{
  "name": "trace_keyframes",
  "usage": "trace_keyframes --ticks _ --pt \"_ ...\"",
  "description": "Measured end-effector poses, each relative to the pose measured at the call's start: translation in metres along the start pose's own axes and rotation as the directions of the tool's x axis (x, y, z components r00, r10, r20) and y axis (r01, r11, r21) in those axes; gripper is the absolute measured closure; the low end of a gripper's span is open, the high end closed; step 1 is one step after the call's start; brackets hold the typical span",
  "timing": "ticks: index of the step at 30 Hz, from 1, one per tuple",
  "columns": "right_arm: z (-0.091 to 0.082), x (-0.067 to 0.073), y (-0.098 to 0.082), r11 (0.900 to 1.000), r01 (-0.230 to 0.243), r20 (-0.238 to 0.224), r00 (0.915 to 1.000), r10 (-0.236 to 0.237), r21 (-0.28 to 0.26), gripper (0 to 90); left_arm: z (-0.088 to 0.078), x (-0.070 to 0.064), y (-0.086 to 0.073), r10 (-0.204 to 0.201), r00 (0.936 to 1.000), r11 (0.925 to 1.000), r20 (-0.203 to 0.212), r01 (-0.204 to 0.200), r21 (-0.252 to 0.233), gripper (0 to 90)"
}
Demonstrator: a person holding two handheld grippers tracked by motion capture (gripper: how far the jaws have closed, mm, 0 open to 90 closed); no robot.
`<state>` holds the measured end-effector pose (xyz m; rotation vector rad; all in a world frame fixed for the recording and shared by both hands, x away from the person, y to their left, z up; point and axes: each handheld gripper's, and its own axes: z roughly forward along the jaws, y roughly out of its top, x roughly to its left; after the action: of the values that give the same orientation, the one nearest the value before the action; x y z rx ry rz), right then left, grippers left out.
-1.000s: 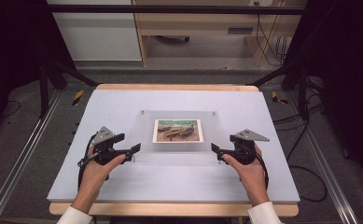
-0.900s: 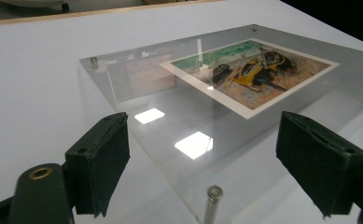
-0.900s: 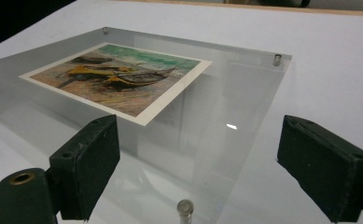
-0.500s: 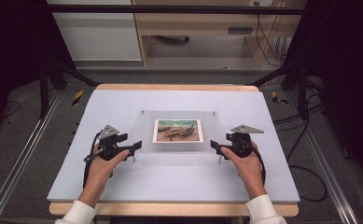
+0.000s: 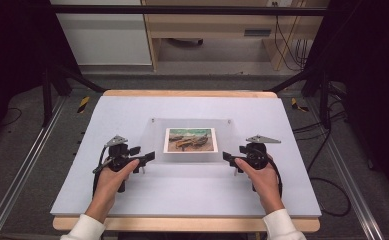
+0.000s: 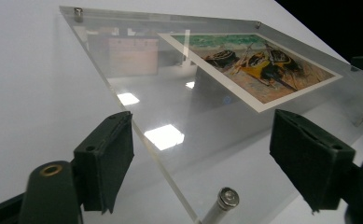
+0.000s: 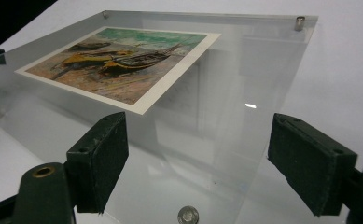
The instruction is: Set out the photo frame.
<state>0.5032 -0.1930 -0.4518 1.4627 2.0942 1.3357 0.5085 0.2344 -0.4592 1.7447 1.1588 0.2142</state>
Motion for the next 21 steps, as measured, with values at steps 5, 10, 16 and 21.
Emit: trace_keyframes --ticks 5,10,16,21 --pt "0.0018 -0.0015 -0.0018 0.999 -0.036 -0.022 0.9991 0.036 0.005 16.1 0.0027 0.0039 -0.0006 -0.046 0.9986 0.9989 0.027 0.045 0.013 17.7" --pt "0.0036 -0.0028 -0.0025 0.998 -0.061 -0.034 0.9975 0.061 0.011 14.2 0.0035 0.0063 -0.0008 -0.073 0.9963 0.9972 0.045 0.072 0.022 17.4" --pt "0.0032 -0.0045 -0.0035 0.996 -0.085 -0.049 0.9951 0.086 0.018 14.1 0.0059 0.0063 0.0001 -0.083 0.9946 0.9961 0.063 0.081 0.036 17.2" --pt "0.0015 -0.0053 -0.0046 0.993 -0.113 -0.062 0.9915 0.115 0.031 14.2 0.0057 0.0073 0.0005 -0.082 0.9944 0.9961 0.066 0.079 0.040 17.6"
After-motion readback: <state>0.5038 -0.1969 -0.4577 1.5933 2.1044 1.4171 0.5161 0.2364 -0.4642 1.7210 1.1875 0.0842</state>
